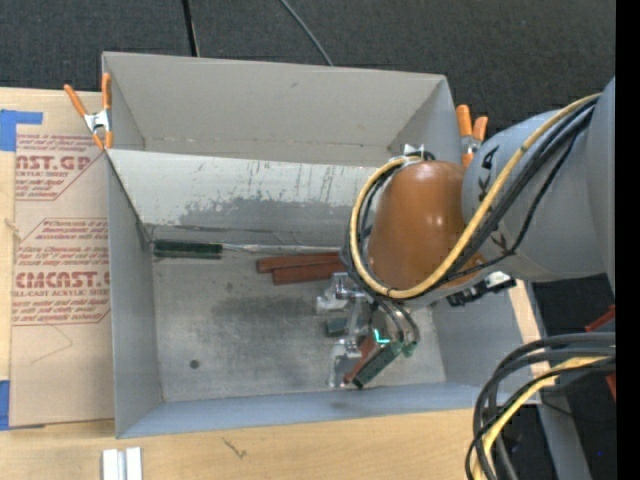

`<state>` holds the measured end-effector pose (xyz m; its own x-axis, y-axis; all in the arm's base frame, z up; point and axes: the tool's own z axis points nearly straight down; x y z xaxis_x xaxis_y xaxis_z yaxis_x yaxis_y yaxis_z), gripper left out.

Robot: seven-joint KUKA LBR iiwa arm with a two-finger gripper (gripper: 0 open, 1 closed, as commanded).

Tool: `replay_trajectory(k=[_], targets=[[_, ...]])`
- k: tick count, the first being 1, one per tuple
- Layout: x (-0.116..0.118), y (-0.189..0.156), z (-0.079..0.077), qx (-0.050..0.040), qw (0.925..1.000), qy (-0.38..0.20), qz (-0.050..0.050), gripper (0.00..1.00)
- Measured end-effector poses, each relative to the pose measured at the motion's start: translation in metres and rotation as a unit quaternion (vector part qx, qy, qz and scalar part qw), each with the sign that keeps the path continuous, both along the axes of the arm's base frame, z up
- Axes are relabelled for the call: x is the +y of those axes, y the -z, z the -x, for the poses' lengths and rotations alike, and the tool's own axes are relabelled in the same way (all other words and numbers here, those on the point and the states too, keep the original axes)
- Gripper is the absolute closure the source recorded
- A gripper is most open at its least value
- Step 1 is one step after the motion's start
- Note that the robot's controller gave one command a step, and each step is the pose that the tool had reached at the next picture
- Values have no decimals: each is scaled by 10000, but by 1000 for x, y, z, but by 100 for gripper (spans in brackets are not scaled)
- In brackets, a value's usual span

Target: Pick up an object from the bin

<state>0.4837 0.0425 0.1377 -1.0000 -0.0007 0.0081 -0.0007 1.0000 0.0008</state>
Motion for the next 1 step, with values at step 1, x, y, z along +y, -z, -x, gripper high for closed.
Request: replay_trajectory(k=[1], targets=[[0,-3,-2,-37,10000,1,-2,0]])
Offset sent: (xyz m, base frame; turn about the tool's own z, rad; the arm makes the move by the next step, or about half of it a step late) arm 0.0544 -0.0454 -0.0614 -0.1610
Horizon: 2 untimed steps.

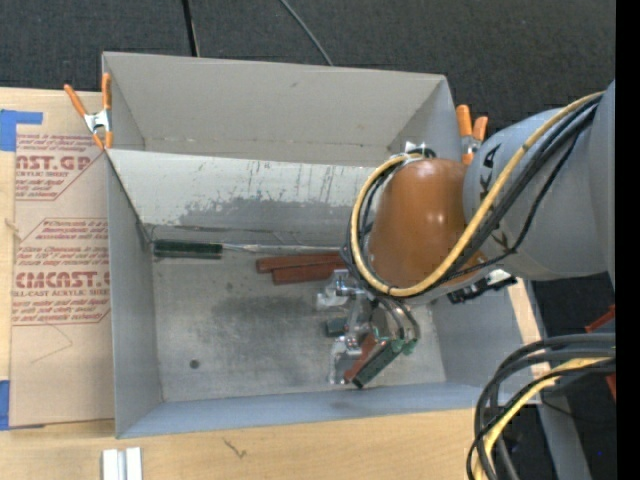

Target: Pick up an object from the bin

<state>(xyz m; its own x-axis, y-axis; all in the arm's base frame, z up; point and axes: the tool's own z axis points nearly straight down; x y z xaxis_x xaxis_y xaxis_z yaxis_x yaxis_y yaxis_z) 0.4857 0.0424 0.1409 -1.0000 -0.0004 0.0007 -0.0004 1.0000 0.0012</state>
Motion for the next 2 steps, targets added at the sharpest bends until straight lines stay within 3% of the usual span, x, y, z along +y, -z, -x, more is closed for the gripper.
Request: replay_trajectory(k=[1,2], targets=[[-16,24,-24,-39,9992,-392,-4,0],[-57,66,-20,-84,9959,-897,-15,100]])
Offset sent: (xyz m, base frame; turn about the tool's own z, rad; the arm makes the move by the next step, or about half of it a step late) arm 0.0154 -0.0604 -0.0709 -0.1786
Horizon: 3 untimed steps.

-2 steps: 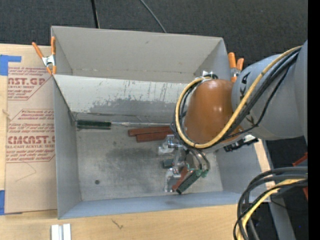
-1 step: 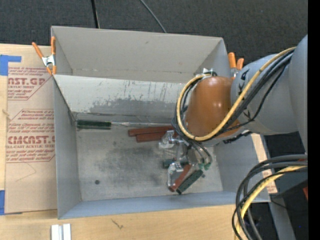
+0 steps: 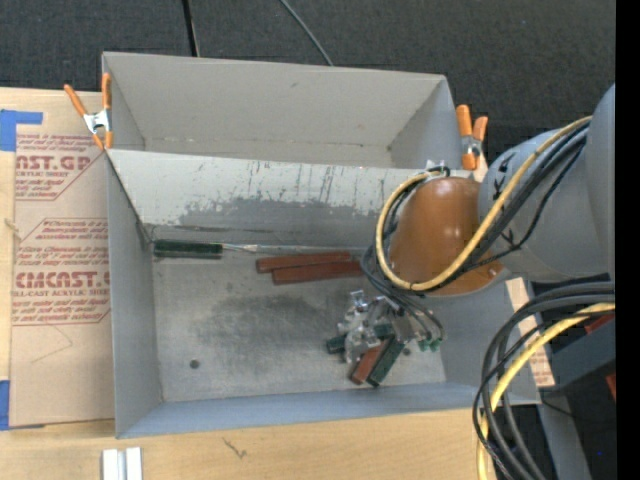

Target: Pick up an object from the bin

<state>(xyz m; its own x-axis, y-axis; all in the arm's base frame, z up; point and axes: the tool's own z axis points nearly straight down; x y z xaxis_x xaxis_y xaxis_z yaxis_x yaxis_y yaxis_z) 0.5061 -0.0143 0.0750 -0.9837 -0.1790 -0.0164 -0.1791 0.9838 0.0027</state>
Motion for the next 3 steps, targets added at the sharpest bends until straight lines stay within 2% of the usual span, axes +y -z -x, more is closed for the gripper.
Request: replay_trajectory(k=[2,3], targets=[[0,0,0,0,10000,0,-1,100],[-3,-197,-7,24,10000,2,29,100]])
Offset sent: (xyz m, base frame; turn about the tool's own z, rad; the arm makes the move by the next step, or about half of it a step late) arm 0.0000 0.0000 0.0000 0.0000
